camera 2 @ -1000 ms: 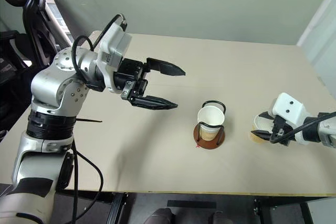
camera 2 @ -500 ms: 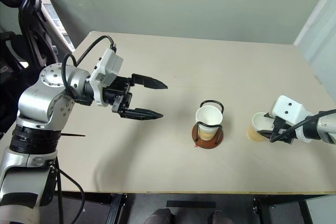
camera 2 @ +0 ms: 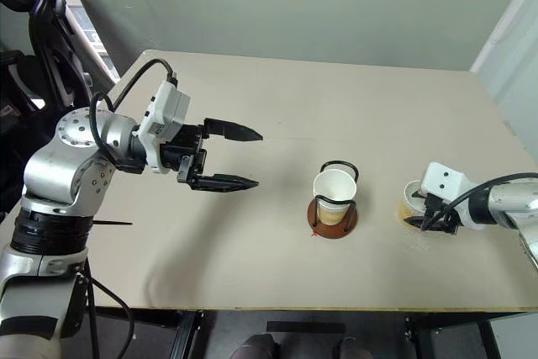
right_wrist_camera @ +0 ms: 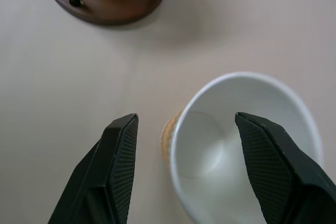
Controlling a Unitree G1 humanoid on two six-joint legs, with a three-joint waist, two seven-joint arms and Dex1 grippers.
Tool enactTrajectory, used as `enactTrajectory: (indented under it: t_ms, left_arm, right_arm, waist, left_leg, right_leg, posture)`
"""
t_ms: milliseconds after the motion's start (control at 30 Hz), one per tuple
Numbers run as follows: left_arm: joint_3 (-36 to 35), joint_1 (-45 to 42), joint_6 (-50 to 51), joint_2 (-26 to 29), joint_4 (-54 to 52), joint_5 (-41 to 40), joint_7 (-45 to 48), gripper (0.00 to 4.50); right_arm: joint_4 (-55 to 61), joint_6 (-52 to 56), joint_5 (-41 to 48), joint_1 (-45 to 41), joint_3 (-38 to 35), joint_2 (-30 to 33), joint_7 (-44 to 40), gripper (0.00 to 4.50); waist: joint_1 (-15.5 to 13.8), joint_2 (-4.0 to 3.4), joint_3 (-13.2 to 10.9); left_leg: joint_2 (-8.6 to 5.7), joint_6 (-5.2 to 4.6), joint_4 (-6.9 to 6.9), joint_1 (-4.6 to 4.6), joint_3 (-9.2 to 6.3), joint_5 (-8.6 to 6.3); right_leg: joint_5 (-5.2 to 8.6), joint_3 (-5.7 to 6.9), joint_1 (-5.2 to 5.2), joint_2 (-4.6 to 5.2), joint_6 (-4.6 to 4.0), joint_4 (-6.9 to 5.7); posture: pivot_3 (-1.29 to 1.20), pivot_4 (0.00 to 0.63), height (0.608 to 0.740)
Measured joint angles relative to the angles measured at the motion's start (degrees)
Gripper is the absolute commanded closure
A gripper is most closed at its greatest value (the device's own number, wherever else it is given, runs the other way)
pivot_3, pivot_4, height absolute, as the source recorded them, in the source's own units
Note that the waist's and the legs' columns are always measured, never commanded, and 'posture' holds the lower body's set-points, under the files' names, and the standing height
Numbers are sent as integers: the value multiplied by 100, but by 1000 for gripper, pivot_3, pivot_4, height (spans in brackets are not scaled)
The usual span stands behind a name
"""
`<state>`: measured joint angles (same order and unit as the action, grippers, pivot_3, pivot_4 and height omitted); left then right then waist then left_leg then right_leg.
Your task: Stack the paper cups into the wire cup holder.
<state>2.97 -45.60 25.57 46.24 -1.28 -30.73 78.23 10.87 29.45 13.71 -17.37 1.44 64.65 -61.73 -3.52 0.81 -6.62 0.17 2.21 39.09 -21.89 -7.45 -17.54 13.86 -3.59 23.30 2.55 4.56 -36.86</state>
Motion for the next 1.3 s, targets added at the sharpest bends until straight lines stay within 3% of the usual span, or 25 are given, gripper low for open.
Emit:
enactTrajectory:
  t_ms: [267,833,1300]
  left_arm:
    - [0,59,-20,15,-1,1,3,0]
    - [-3,89,-41,104,11,-15,167,0]
    - [-1,6,-45,-14,130,-3,299,0]
  right_arm:
    - [-225,50,-165,-188,86,-65,-57,4470]
    - [474,563,82,-301,-2,86,-273,4470]
    - [1759,1623,1233,-1969,-312,117,-322,4470]
  waist:
    - [1,0,0]
    - [2,0,0]
    - [14,-1,0]
  left_leg:
    - [0,0,-1,-1,0,0]
    - [0,1,-3,-2,1,0]
    - [0,1,-8,-5,-2,0]
  right_leg:
    - [0,0,-1,0,-1,0]
    - [1,0,1,1,-2,2]
    - [3,0,7,0,-5,9]
  posture:
    - [0,150,740]
    - [0,150,740]
    - [0,150,740]
